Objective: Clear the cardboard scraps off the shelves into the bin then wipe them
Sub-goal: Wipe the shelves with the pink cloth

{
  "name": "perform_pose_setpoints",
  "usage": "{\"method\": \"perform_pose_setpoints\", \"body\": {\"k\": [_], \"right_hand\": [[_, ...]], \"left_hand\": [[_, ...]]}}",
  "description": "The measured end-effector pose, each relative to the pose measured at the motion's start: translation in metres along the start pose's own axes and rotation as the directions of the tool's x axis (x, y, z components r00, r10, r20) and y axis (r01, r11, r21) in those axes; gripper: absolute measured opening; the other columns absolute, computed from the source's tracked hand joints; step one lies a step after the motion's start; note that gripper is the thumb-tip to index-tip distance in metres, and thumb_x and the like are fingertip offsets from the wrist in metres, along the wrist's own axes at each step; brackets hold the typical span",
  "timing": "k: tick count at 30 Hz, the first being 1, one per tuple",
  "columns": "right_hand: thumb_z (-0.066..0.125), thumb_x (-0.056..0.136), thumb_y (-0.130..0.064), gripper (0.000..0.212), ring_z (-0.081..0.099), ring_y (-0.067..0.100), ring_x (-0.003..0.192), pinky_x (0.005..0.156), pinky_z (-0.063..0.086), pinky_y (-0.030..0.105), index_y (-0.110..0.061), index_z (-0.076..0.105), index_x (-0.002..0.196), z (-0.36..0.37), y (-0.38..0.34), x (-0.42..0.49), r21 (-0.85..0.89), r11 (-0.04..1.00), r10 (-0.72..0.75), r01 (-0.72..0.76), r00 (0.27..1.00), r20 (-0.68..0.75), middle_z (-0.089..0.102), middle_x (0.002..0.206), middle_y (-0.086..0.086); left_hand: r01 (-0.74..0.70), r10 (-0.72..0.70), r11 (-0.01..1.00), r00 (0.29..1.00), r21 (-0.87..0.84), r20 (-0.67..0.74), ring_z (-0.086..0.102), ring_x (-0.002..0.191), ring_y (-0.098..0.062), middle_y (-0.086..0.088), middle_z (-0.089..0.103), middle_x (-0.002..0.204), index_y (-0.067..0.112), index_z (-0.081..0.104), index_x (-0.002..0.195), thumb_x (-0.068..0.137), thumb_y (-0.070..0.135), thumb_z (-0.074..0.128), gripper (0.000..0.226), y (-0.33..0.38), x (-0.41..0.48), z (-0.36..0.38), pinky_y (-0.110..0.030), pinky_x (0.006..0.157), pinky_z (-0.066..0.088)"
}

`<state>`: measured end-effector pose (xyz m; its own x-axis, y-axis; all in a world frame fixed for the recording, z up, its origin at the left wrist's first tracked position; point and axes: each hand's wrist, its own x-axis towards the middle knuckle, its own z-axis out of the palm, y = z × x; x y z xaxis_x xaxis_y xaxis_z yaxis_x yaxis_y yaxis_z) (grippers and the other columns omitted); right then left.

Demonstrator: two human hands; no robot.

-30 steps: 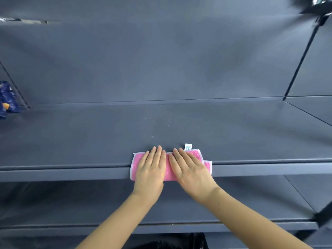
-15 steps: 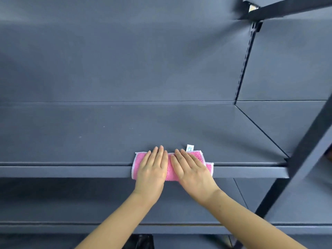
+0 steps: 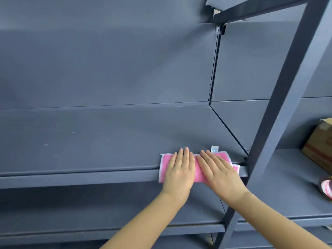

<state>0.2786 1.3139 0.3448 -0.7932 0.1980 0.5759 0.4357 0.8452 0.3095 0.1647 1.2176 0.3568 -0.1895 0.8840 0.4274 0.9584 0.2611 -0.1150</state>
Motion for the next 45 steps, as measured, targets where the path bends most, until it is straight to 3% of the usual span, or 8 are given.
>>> {"method": "perform_pose_setpoints", "body": {"k": [9, 16, 20, 29, 32, 35, 39, 45], "right_hand": [[0.044, 0.079, -0.028, 0.049, 0.064, 0.033, 0.108, 0.104, 0.027, 0.039, -0.004, 0.044, 0.122, -0.018, 0.021, -0.031, 0.013, 0.994, 0.111, -0.111, 0.994, 0.007, 0.067, 0.115, 0.018], [0.024, 0.095, -0.012, 0.056, 0.009, 0.021, 0.146, 0.119, 0.006, 0.031, -0.011, 0.009, 0.149, -0.001, -0.01, -0.087, 0.089, 0.989, 0.112, -0.115, 0.993, 0.028, 0.043, 0.14, 0.011], [0.008, 0.101, -0.018, 0.045, 0.038, 0.025, 0.132, 0.118, 0.006, 0.03, -0.008, 0.037, 0.135, 0.012, -0.028, -0.092, 0.141, 0.972, 0.179, -0.19, 0.98, 0.09, 0.059, 0.129, 0.013], [0.046, 0.077, -0.012, 0.045, 0.065, 0.026, 0.11, 0.107, 0.037, 0.035, -0.01, 0.049, 0.122, 0.082, -0.059, -0.105, 0.066, 0.987, 0.124, -0.149, 0.951, 0.284, 0.067, 0.119, 0.007], [0.074, 0.07, -0.034, 0.069, 0.057, 0.028, 0.12, 0.101, 0.044, 0.035, -0.012, 0.05, 0.131, 0.114, -0.065, -0.097, 0.027, 0.933, 0.27, -0.359, 0.747, 0.607, 0.057, 0.131, 0.013], [0.036, 0.088, -0.061, 0.08, 0.011, 0.028, 0.146, 0.118, 0.009, 0.041, -0.023, 0.003, 0.15, 0.151, -0.074, -0.105, 0.008, 0.86, 0.287, -0.51, 0.498, 0.818, 0.009, 0.158, 0.009], [-0.032, 0.041, -0.086, 0.126, 0.011, 0.031, 0.145, 0.117, 0.008, 0.046, -0.036, 0.016, 0.147, 0.174, -0.095, -0.113, 0.112, 0.806, 0.316, -0.582, 0.582, 0.749, 0.012, 0.158, 0.006], [-0.024, 0.046, -0.087, 0.12, 0.017, 0.023, 0.144, 0.115, 0.013, 0.04, -0.039, 0.033, 0.14, 0.171, -0.095, -0.098, 0.148, 0.799, 0.365, -0.582, 0.666, 0.65, 0.015, 0.158, -0.001]], "left_hand": [[-0.057, 0.059, 0.994, 0.998, -0.089, 0.017, 0.064, 0.11, -0.02, -0.009, 0.068, 0.116, 0.007, 0.067, 0.111, 0.03, 0.028, 0.08, 0.085, 0.04, 0.007, -0.004, -0.032, 0.095, 0.049], [-0.26, 0.261, 0.965, 0.962, 0.018, -0.076, 0.05, 0.127, -0.021, -0.009, 0.054, 0.136, 0.003, 0.041, 0.13, 0.077, 0.016, 0.031, 0.055, 0.042, -0.036, 0.018, -0.039, 0.111, 0.022], [-0.316, 0.319, 0.946, 0.947, 0.079, -0.034, 0.049, 0.128, -0.017, -0.004, 0.052, 0.137, 0.007, 0.047, 0.13, 0.083, 0.016, 0.027, 0.052, 0.04, -0.045, 0.031, -0.037, 0.11, 0.019], [-0.299, 0.298, 0.953, 0.954, 0.055, 0.016, 0.051, 0.126, -0.018, -0.006, 0.055, 0.135, 0.006, 0.037, 0.131, 0.078, 0.015, 0.048, 0.055, 0.017, -0.073, 0.117, -0.041, 0.111, 0.027], [-0.154, 0.155, 0.988, 0.968, -0.019, 0.198, 0.059, 0.117, -0.024, -0.013, 0.06, 0.128, 0.003, 0.056, 0.122, 0.058, 0.008, 0.057, 0.064, 0.004, -0.071, 0.155, -0.045, 0.104, 0.036], [0.0, 0.031, 0.996, 0.943, -0.092, 0.331, 0.046, 0.13, -0.025, -0.017, 0.04, 0.143, 0.001, 0.049, 0.131, 0.051, 0.011, 0.073, 0.084, -0.016, -0.08, 0.186, -0.044, 0.105, 0.038], [0.078, -0.007, 0.981, 0.928, -0.176, 0.371, 0.043, 0.132, -0.028, -0.015, 0.038, 0.145, 0.008, 0.044, 0.136, 0.079, 0.031, 0.02, 0.066, -0.036, -0.101, 0.222, -0.048, 0.106, 0.034], [0.239, -0.067, 0.918, 0.879, -0.316, 0.472, -0.001, 0.147, -0.017, -0.004, 0.001, 0.159, 0.019, 0.007, 0.148, 0.08, 0.054, 0.001, 0.077, -0.063, -0.08, 0.237, -0.035, 0.118, -0.001]]}}
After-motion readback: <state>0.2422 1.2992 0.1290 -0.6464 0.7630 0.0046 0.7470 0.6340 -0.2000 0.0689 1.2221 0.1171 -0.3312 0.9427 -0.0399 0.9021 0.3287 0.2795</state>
